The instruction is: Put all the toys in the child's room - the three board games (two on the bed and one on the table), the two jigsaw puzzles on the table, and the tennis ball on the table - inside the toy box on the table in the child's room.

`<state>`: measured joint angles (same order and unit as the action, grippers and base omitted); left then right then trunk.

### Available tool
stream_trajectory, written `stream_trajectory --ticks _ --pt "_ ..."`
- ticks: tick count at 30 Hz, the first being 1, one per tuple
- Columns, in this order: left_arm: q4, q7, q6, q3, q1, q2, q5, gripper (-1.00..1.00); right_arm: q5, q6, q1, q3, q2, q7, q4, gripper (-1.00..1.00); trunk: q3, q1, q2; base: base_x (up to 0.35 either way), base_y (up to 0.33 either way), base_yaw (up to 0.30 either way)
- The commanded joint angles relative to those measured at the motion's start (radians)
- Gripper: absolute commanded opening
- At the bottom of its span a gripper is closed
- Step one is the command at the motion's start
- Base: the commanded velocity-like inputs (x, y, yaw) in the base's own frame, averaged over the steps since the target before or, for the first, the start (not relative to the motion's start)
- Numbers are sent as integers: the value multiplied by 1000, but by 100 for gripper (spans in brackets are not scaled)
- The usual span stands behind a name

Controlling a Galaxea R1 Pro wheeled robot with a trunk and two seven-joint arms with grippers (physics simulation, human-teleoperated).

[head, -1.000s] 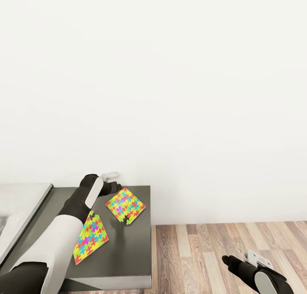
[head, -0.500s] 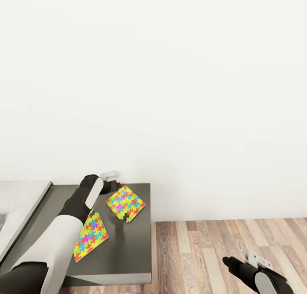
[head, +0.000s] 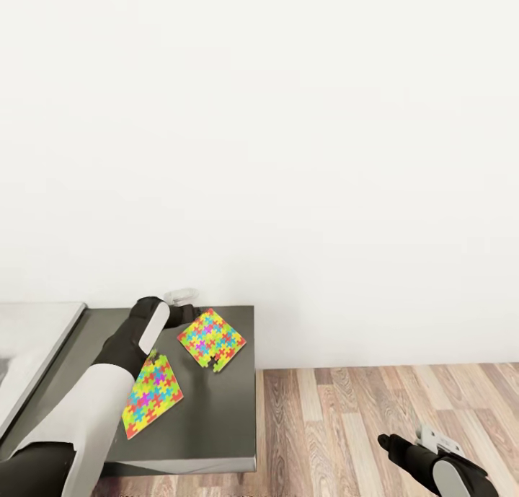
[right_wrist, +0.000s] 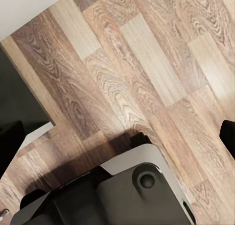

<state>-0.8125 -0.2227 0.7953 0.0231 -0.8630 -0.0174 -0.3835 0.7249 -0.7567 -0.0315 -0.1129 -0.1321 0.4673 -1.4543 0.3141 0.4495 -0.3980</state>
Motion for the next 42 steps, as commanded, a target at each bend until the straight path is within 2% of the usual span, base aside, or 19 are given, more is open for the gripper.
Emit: stream_trajectory --ticks 1,3,4,6,9,10,13,18,29,33,38,42 --pt "3 35 3 2 -1 -17 -11 100 11 -3 -1 0 -1 7 -1 100 4 0 -2 0 0 0" --pt "12 90 -1 1 -1 -31 -10 100 11 -3 -1 0 -1 2 -1 100 7 0 -2 0 0 0" --pt "24 149 -8 0 -1 -43 -9 100 11 -2 -1 0 -1 -5 -1 100 8 0 -2 0 0 0" --pt "40 224 -29 -1 -1 -59 -7 100 10 -2 -1 -1 -1 -18 -1 100 12 0 -2 0 0 0" --pt "49 269 -48 -1 -1 -73 -6 100 10 -1 -1 -1 -2 -30 -1 100 17 0 -2 0 0 0" --pt "54 288 -56 -1 -1 -85 -7 100 10 -1 -1 -2 -2 -36 1 100 18 0 -2 0 0 0" --pt "60 309 -65 -2 -1 -110 -8 100 11 -1 -1 -2 -3 -41 5 100 23 0 -2 0 0 0" --pt "63 325 -70 1 -1 -127 -8 100 10 -1 -1 -2 -3 -45 7 100 31 0 -2 0 0 0" --pt "64 329 -72 4 -1 -128 -8 100 10 -1 -1 -2 -3 -45 8 100 49 0 -2 0 0 0" --pt "64 330 -73 30 -1 -126 -8 100 10 -1 -1 -2 -3 -45 8 100 56 0 -2 0 0 0" --pt "64 329 -74 85 -1 -124 -10 100 10 -1 -1 -2 -3 -45 8 100 64 0 -2 0 0 0" --pt "64 330 -74 102 -1 -124 -10 100 10 -1 -1 -2 -3 -45 8 100 71 0 -2 0 0 0"
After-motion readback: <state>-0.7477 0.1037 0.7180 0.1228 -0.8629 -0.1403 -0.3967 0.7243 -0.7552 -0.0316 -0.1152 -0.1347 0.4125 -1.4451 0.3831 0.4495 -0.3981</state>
